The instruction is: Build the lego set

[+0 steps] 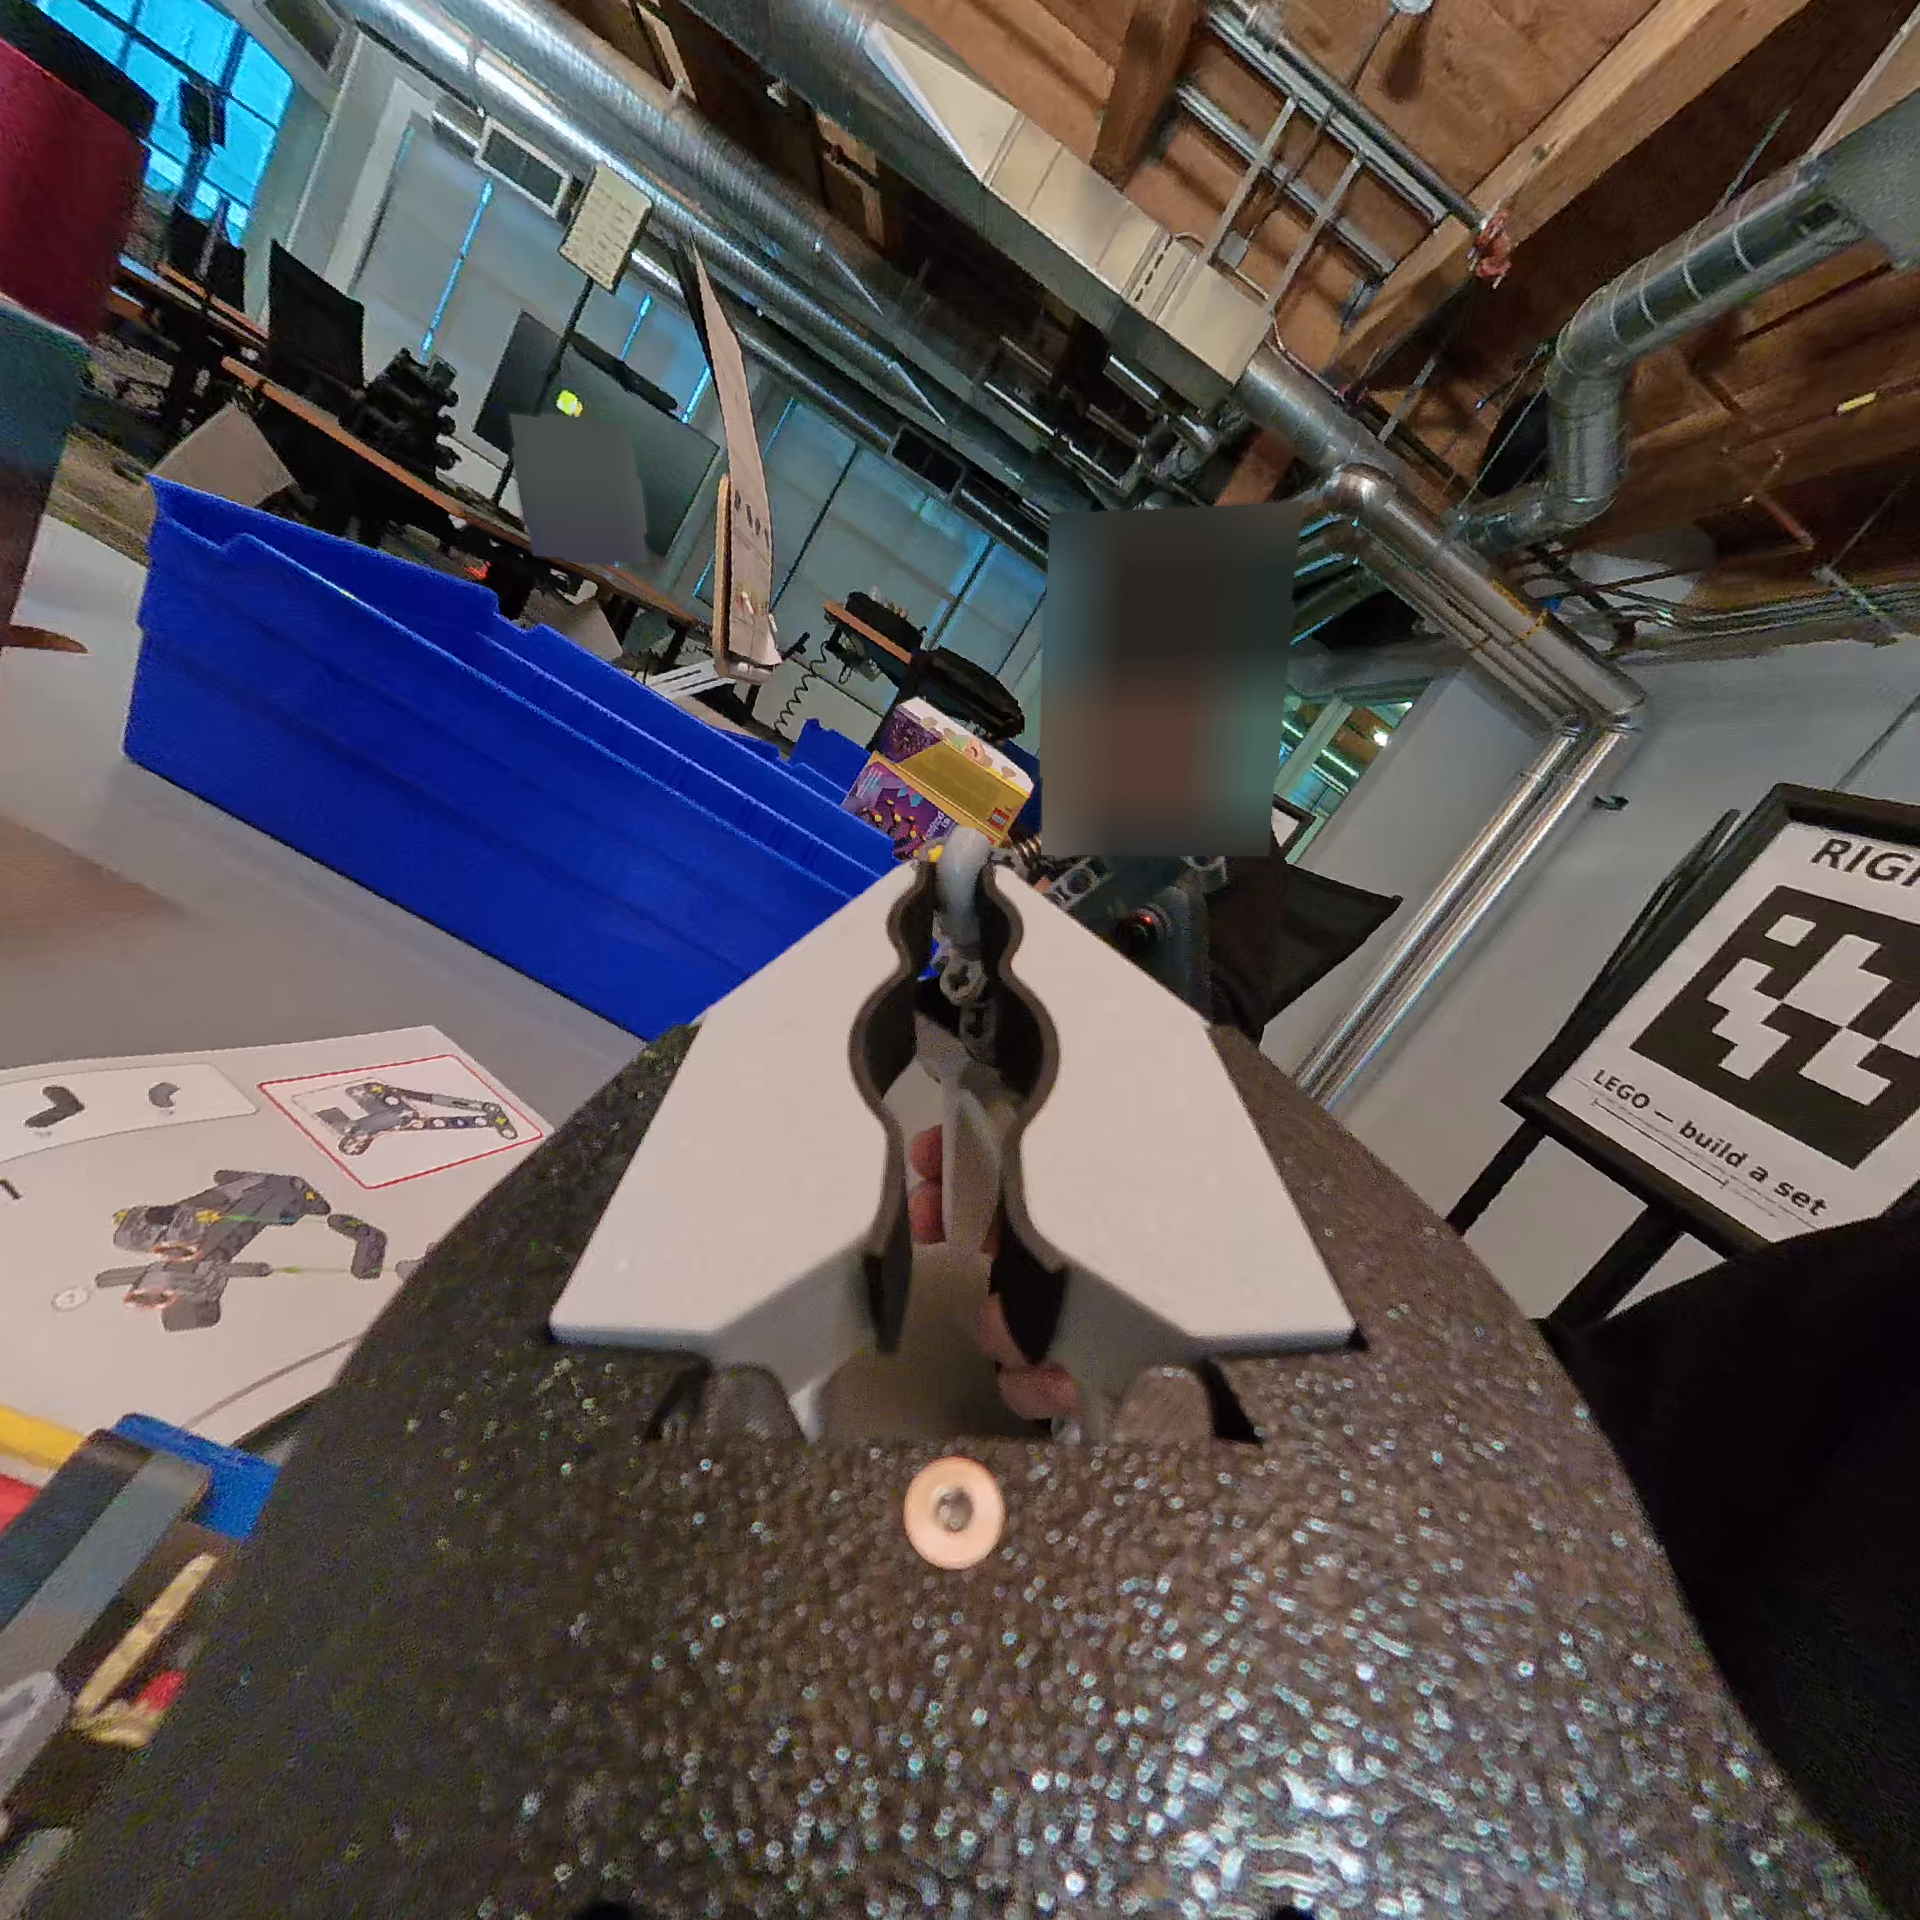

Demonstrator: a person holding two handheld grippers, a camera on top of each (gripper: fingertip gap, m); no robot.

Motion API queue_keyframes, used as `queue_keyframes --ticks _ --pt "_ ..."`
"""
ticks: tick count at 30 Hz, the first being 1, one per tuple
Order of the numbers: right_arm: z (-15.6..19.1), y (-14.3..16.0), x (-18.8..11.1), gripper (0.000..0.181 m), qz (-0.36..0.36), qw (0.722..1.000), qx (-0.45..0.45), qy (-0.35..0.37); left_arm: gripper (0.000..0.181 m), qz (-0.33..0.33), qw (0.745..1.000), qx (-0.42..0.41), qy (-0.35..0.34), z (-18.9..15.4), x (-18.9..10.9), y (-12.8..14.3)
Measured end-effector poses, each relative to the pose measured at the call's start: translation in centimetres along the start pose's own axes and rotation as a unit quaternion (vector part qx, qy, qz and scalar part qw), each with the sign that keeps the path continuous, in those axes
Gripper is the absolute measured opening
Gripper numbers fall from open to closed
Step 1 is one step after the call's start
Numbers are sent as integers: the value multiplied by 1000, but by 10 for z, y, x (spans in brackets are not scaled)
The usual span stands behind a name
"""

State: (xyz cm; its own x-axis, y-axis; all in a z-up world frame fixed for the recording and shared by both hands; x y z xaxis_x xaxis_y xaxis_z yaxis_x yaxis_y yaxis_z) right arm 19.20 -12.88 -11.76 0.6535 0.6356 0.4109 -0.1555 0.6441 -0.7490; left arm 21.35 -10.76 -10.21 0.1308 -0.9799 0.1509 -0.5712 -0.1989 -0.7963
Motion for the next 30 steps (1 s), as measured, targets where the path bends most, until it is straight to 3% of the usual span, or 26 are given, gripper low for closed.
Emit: queue_keyframes --ticks 4,6,12,16,19,24,30 --pt "2 -12 -5 8 -50 999 3 -3 5 14 999 -27 19 -1 1 4" --pt "0 -9 -5 8 -33 999 5 -3 5 23 999 -25 15 1 2 5" --pt "-4 -13 -12 8 5 999 53 -12 18 160 981 100 37 6 -4 17" --pt "-8 -4 -14 8 34 994 97 -34 18 187 966 178 25 17 -12 14" --pt "-11 8 -13 7 48 990 121 -46 12 217 959 174 52 15 -16 23" --pt "-14 17 -13 8 56 988 136 -54 6 214 965 139 62 19 -15 28" --pt "-12 17 -12 8 56 990 115 -53 5 206 962 166 69 18 -17 28"
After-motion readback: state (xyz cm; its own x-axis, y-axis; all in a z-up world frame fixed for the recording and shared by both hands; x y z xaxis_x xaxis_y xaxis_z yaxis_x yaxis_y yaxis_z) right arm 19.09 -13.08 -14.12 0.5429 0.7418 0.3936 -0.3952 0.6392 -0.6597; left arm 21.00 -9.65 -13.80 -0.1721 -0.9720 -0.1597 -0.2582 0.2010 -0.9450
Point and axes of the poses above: each gripper's, where its closed fingertips meet, x out along the fingers, y out of its underside, z = x × y across the jaws, the point moved 2 cm from there along -x, back along the fingers, and after that the axes turned 13 degrees about -y, right-handed, at the moved point
